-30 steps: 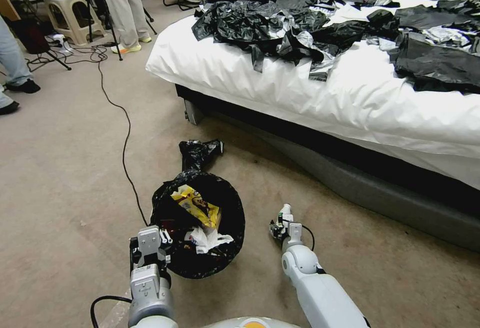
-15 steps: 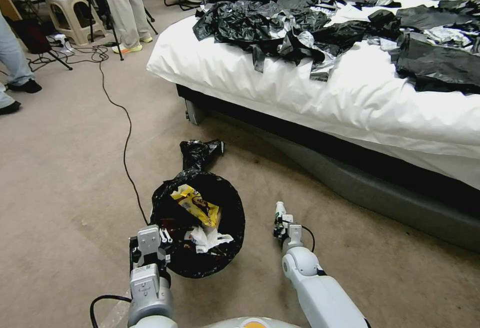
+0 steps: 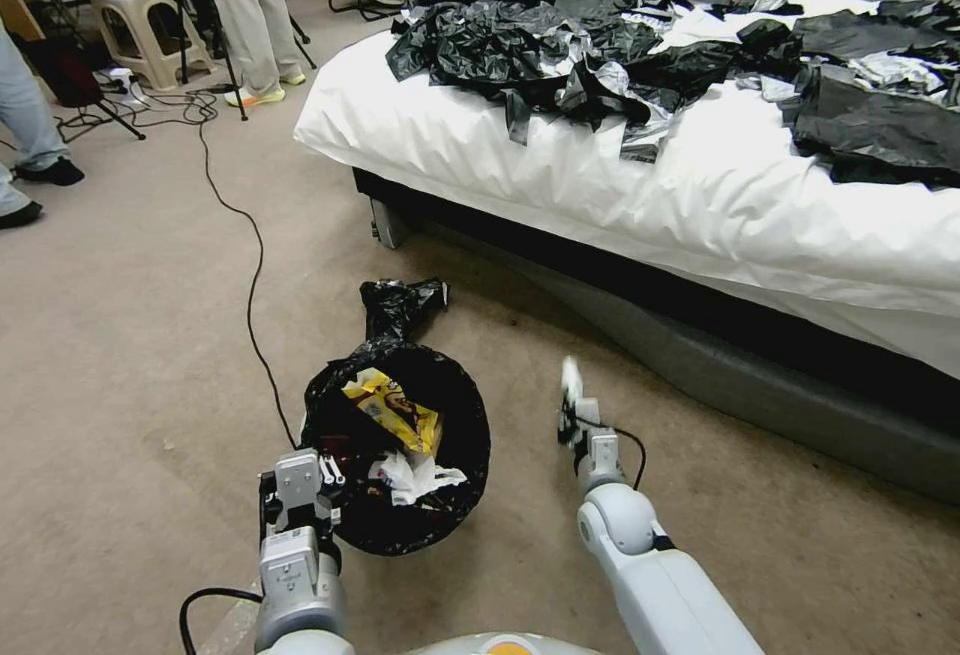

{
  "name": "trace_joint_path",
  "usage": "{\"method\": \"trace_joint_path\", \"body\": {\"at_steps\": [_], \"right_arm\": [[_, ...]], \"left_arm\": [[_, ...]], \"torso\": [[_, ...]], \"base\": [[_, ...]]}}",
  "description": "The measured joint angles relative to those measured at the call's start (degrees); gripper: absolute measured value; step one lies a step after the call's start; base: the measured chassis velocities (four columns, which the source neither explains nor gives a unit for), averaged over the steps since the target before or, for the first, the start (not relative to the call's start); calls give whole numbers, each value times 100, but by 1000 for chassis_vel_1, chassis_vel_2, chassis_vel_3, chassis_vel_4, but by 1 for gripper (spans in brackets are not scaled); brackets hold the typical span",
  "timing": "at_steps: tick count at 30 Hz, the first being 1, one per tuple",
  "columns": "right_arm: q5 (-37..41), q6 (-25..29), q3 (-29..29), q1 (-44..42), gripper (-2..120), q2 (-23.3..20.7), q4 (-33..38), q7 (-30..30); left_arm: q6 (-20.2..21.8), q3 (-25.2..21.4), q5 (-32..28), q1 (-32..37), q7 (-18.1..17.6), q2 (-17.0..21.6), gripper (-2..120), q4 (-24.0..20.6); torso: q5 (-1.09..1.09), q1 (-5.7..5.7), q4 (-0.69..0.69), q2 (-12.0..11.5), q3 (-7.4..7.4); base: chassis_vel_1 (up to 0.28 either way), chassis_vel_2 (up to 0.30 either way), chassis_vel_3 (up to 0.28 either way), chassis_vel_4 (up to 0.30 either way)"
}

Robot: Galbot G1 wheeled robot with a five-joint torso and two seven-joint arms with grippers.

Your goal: Pick up the trash bin, then pick up the garbage from the floor and place it into the trash bin.

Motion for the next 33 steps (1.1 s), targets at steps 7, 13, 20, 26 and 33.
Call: {"method": "trace_joint_path", "body": {"at_steps": [7, 13, 20, 26, 33], "right_arm": [[-670, 1259, -250, -559, 16, -66, 1371, -1245], [-1126, 1727, -623, -941, 15, -186, 1813, -1964], [-1541, 1844, -1013, -1196, 14, -290, 1796, -1924], [-1732, 1846, -1114, -1204, 14, -304, 1221, -1784], [-1482, 1599, -1117, -1016, 14, -301, 809, -1680]], "left_arm": [[-15, 7, 1, 13, -5, 26, 0, 48], [-15, 15, 12, 12, -5, 18, 0, 48], [-17, 20, 24, 11, -5, 3, 0, 48], [-33, 97, 116, 19, -3, -48, 0, 48], [-41, 123, 146, 34, -1, -64, 0, 37]], "torso": [[0, 0, 1, 0, 0], [0, 0, 1, 0, 0], [-5, -1, 3, 0, 0], [-26, 0, 3, 0, -1], [4, -1, -2, 0, 0]], "base": [[0, 0, 0, 0], [0, 0, 0, 0], [0, 0, 0, 0], [0, 0, 0, 0], [0, 0, 0, 0]]}}
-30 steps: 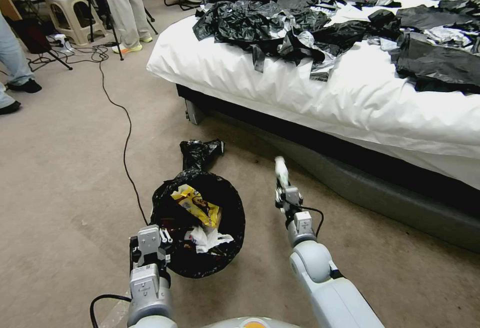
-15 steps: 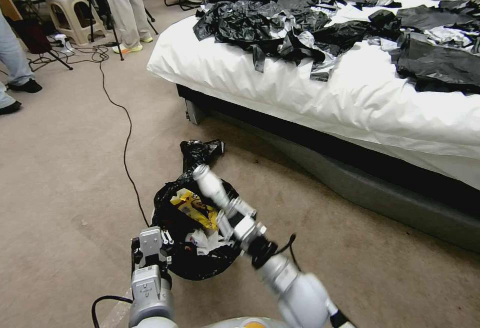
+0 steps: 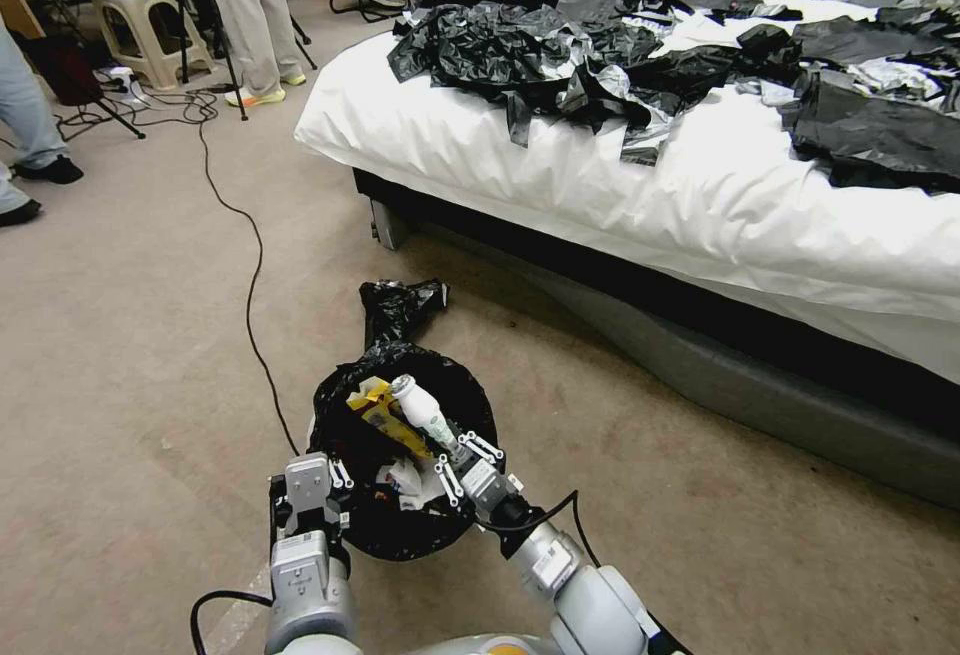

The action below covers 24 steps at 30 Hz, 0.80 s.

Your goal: Pick up the trash bin, then pick up the garbage from the floor and place it into the trash bin.

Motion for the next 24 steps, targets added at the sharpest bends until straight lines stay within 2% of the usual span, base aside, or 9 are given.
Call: {"method": "trace_joint_path", "body": {"at_steps": [2, 4, 9, 13, 16, 20, 22, 23, 24], "right_arm": [[158, -137, -5, 105, 14, 9, -169, 81], [193, -209, -25, 132, 17, 11, -190, 82], [291, -336, -78, 173, 40, 11, -222, 84], [284, -345, -78, 172, 51, 11, -220, 84], [237, -350, -78, 166, 66, 11, -187, 84], [218, -350, -78, 153, 76, 12, -109, 84], [160, -328, -78, 134, 87, 11, -17, 83], [160, -328, -78, 134, 87, 11, -17, 83], [80, -279, -78, 119, 93, 11, 49, 81]], "left_arm": [[-2, 0, 0, 3, 0, 7, 0, -7], [-3, 0, 0, 8, 0, 10, 0, -15], [-5, 20, 7, 10, 8, 12, 0, -35], [-5, 20, 12, 10, 8, 10, 0, -38], [-5, 19, 17, 12, 10, 8, 0, -50], [-5, 17, 24, 13, 11, 6, 0, -56], [-5, 15, 32, 2, 14, 2, 0, -55], [-5, 15, 32, 2, 14, 2, 0, -55], [-5, 12, 34, -11, 17, 2, 0, -37]], "torso": [[13, 0, -1, 0, 0], [14, 0, 0, 0, 0], [1, 0, 1, 0, 0], [-1, 0, 1, 0, 0], [0, 0, 3, 0, 1], [0, 1, 4, 0, 0], [-1, 0, 5, 0, 0], [-1, 0, 5, 0, 0], [-2, 0, 5, 0, 1]], "base": [[0, 0, 0, 0], [0, 0, 0, 0], [0, 0, 0, 0], [0, 0, 0, 0], [0, 0, 0, 0], [0, 0, 0, 0], [0, 0, 0, 0], [0, 0, 0, 0], [0, 0, 0, 0]]}}
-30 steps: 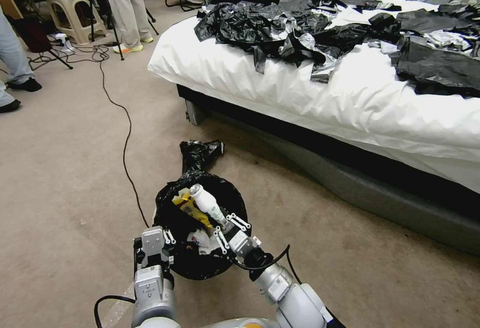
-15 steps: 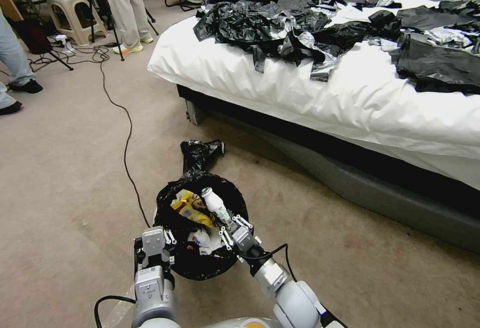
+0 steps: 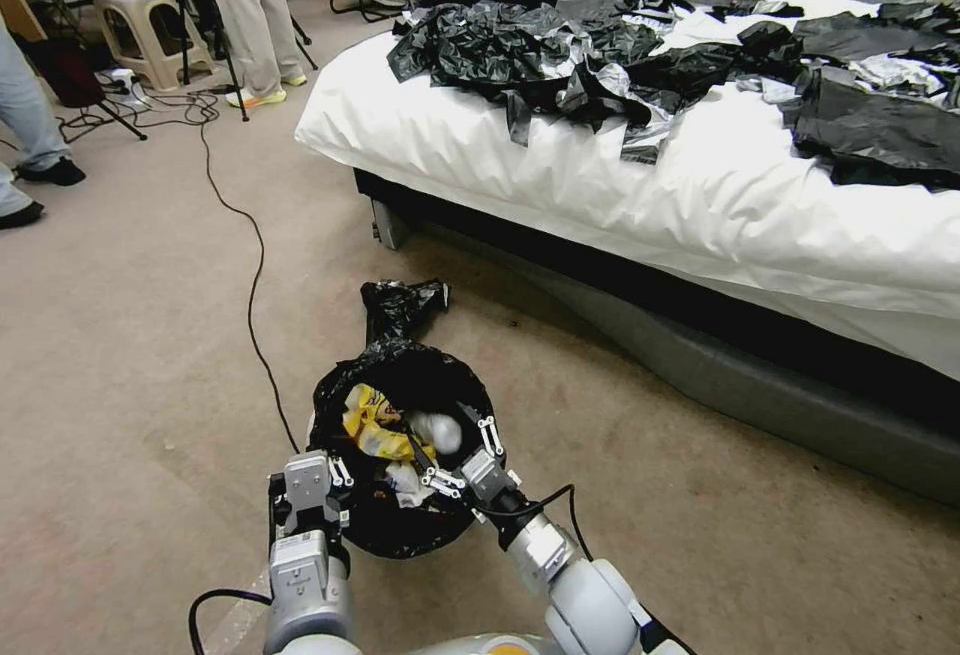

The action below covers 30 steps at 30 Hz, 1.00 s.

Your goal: Pick up the trash bin, then pick up the garbage from the floor and place it into the trash bin.

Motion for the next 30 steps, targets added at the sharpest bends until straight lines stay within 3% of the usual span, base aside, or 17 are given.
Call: {"method": "trace_joint_path", "body": {"at_steps": [5, 16, 19, 21, 30], "right_arm": [[-217, 147, 0, -66, 100, -1, 283, 0], [-540, 246, -27, -262, 100, -71, 1066, 108], [-521, 228, 78, -359, 100, -84, 1298, 219], [-521, 193, 311, -479, 100, -94, 1550, 472], [-480, -63, 1036, -991, 100, 107, 2038, 1039]], "left_arm": [[22, -49, -10, -61, 13, 10, 0, 58], [78, -125, -33, -205, 38, 30, 0, 249], [79, -142, -34, -207, 38, 38, 0, 258], [83, -181, -65, -226, 38, 57, 0, 258], [100, -216, -134, -222, 50, 101, 0, 172]], "torso": [[-2, 0, 0, 0, 0], [3, 0, -2, 0, 0], [14, 0, -7, 0, 0], [5, 0, -5, 0, 0], [1, 0, -4, 0, 0]], "base": [[0, 0, 0, 0], [0, 0, 0, 0], [0, 0, 0, 0], [0, 0, 0, 0], [0, 0, 0, 0]]}}
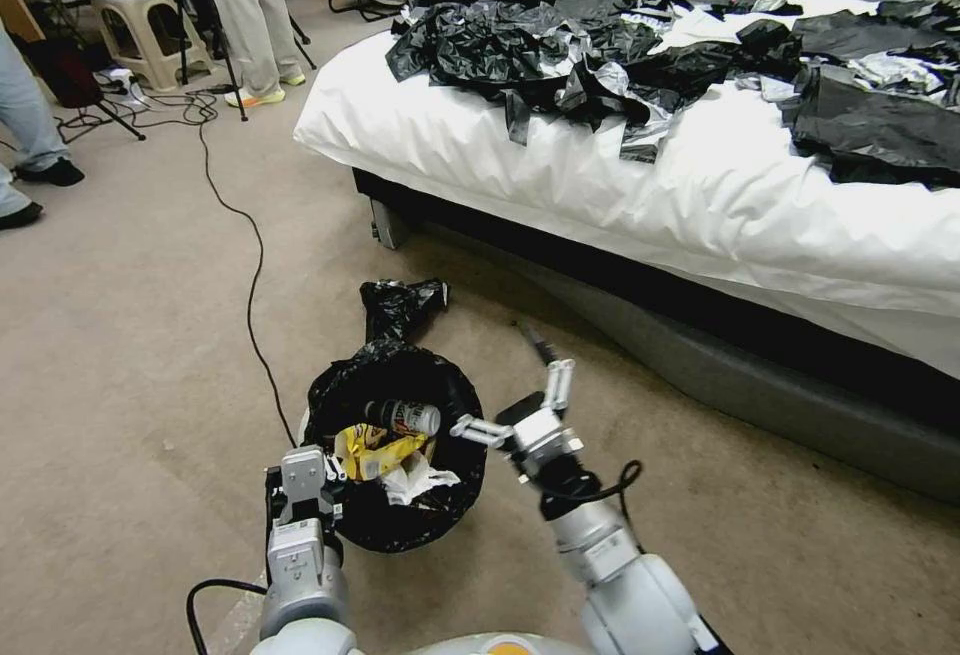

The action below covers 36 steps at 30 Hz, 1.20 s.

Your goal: Pick up the trash bin, then pick up the garbage from the floor and place it into the trash bin.

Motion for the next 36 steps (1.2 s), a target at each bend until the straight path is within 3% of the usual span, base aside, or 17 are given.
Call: {"method": "trace_joint_path", "body": {"at_steps": [11, 36], "right_arm": [[62, 135, 537, -261, 100, 100, -126, 291], [126, 98, 462, -216, 100, 145, -222, 268]], "left_arm": [[7, 20, -9, 63, 27, 24, 0, -163], [55, 2, -46, 160, 24, 41, 0, -475]], "torso": [[-2, 0, 2, 0, 0], [-2, 0, 2, 0, 0]], "base": [[0, 0, 0, 0], [72, 69, 71, 72]]}}
